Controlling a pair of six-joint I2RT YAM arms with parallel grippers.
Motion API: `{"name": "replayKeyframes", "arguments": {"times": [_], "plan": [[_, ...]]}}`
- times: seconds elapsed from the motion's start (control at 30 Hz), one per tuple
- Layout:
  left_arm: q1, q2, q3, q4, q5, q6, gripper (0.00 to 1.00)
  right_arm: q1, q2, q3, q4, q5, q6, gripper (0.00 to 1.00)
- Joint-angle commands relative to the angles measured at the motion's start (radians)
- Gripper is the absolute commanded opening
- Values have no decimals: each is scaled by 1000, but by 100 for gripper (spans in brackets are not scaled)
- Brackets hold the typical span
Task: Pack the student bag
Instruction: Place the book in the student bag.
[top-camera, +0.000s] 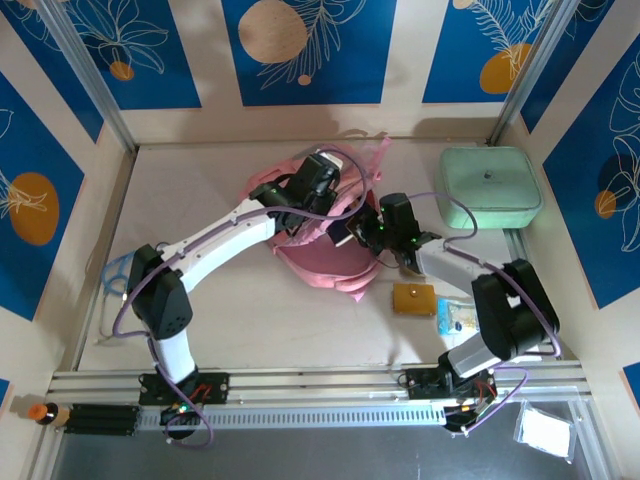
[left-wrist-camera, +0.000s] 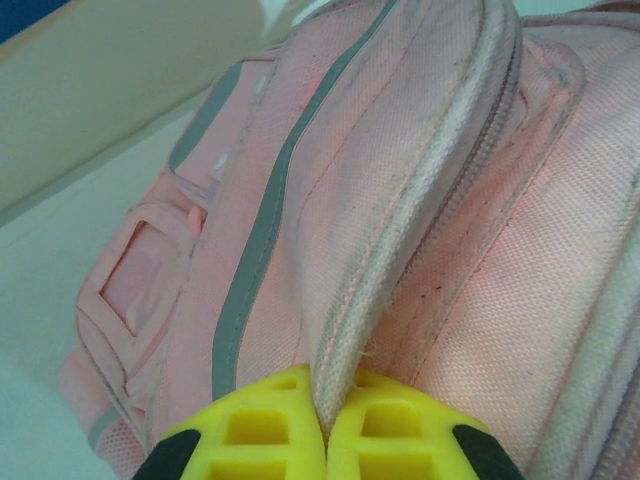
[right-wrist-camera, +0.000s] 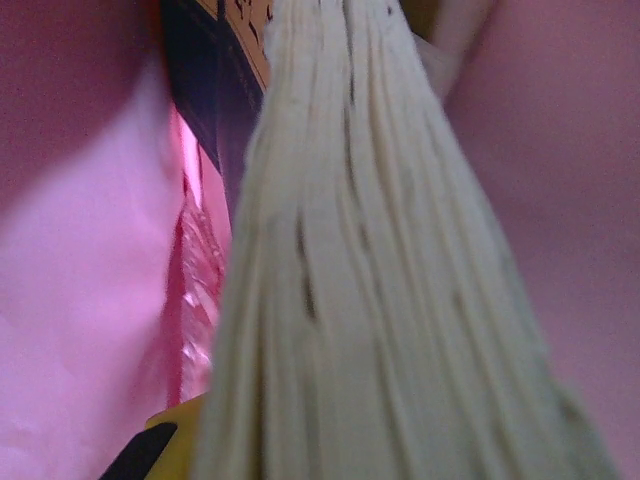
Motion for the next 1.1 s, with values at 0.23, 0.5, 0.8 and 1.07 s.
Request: {"name": "replayKeyframes", "arguments": {"times": [0.23,0.5,0.8,1.07], "plan": [[31,-52,93,43,49,-104,0,-6,224,196,124,-75,111,0],[47,-51,109,34,62,-126,0,-28,356,314,70,-158,159,8],[60,-46,96,30,84,-138,0,-53,177,209,-55,-165,90,63],[68,-39,58,52,123,-161,0,-117,7,49,-170,-173,47,79]]}}
